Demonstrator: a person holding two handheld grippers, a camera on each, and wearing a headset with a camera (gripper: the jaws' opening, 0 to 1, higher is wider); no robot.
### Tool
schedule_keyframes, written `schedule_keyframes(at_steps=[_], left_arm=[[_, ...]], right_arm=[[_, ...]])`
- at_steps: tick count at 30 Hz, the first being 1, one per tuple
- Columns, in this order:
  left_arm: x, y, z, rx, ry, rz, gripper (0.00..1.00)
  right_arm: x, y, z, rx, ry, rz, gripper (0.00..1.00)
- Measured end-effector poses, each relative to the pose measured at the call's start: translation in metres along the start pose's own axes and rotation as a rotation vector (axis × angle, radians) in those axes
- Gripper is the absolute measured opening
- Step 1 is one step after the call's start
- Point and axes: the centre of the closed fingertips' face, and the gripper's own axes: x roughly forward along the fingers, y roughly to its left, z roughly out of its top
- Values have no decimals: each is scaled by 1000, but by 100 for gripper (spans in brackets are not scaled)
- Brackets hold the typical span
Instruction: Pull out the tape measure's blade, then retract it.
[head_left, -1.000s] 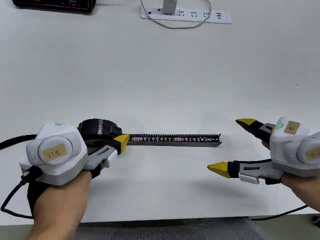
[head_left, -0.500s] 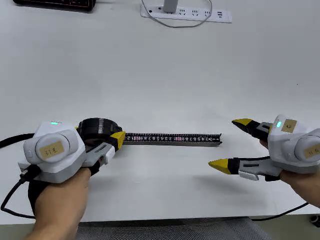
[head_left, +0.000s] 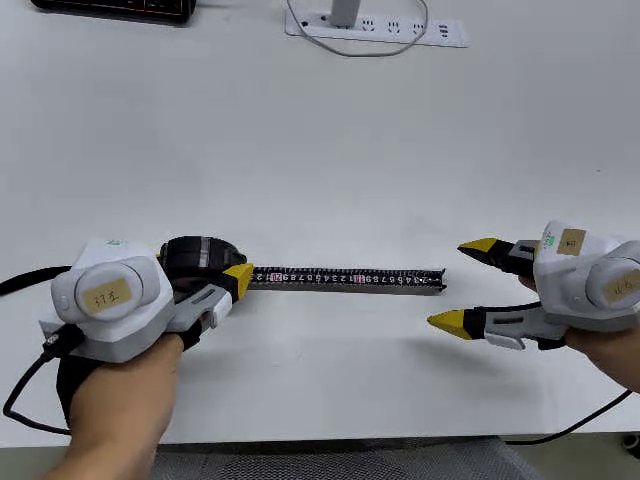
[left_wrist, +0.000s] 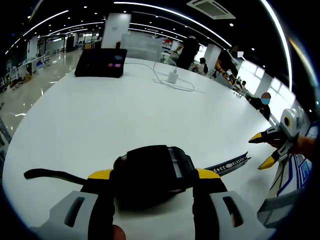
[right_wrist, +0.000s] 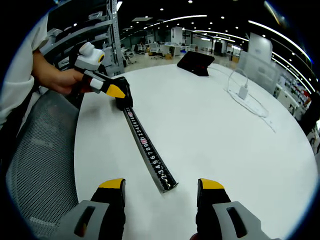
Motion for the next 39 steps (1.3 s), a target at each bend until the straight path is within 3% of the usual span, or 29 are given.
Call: schedule_keyframes(at_steps=[3, 5, 18, 39], left_arm=[[0, 0, 0, 0, 3, 0, 59], [0, 0, 0, 1, 3, 0, 59], [0, 1, 0, -2, 5, -2, 59], [1, 1, -1, -9, 6, -6, 59]], right_arm=[[0, -1, 1, 0, 8, 22, 53], [1, -5, -1, -40, 28, 22, 51], [6, 0, 6, -100, 87, 94, 41], [16, 1, -3, -231, 196, 208, 24]])
